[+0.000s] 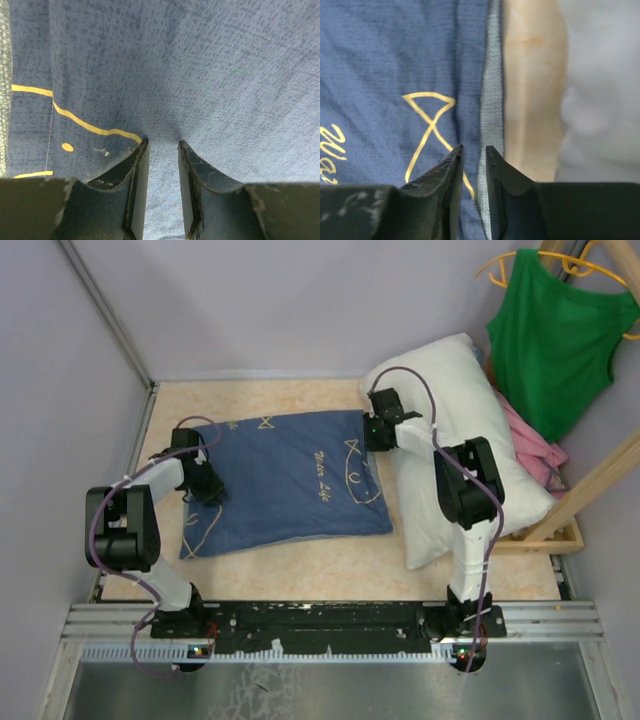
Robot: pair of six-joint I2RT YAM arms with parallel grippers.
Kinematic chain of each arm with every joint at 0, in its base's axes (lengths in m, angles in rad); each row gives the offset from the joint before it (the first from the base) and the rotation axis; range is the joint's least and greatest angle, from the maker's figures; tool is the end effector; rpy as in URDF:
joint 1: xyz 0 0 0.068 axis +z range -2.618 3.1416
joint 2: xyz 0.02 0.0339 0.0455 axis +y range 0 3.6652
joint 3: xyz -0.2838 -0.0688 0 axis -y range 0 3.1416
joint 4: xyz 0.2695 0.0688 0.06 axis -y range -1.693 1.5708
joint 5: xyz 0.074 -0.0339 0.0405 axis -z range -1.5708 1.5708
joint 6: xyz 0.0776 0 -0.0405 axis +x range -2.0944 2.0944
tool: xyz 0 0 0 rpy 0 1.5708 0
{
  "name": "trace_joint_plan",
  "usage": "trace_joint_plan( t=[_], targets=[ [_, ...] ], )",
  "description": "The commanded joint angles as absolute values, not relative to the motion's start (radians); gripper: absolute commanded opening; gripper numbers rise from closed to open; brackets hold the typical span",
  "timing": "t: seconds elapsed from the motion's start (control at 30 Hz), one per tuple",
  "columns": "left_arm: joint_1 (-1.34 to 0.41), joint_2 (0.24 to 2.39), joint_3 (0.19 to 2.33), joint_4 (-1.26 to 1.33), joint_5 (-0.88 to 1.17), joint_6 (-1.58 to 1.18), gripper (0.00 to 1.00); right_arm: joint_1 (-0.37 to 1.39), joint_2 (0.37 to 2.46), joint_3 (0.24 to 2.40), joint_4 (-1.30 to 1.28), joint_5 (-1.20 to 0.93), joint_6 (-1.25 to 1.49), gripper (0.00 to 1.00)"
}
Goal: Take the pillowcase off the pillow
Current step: Fold the pillowcase at the center of the board.
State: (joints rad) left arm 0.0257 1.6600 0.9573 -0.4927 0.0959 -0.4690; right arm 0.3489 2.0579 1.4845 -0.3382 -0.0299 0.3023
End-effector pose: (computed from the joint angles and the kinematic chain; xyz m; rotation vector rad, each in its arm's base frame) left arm 0.3452 0.0014 0.1271 -0.6575 2.7074 -0.2467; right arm 0.4734 0.1747 0.1487 -0.0713 2.5077 0.3100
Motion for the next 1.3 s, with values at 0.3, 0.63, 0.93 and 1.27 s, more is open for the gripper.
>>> trace_joint_plan(
  t=[0.3,0.63,0.93,1.27],
  targets=[
    [0.035,1.698,0.937,-0.485,0.071,-0.453,0.36,0.382,2.091,1.556,-0.379,-0.001,0.29,0.37],
    [0.035,1.697,0.94,-0.488,0.07,-0.449,0.37,0.419,2.134,1.602,-0.431,0.089,0.254,0.31],
    [0.036,1.707,0.948,-0.491,0.071,-0.444,0.36,0.484,2.219,1.706,-0.53,0.195,0.199,0.29],
    [0.038,1.718,0.954,-0.497,0.068,-0.439,0.36,0.483,2.228,1.763,-0.604,0.244,0.196,0.06]
  ],
)
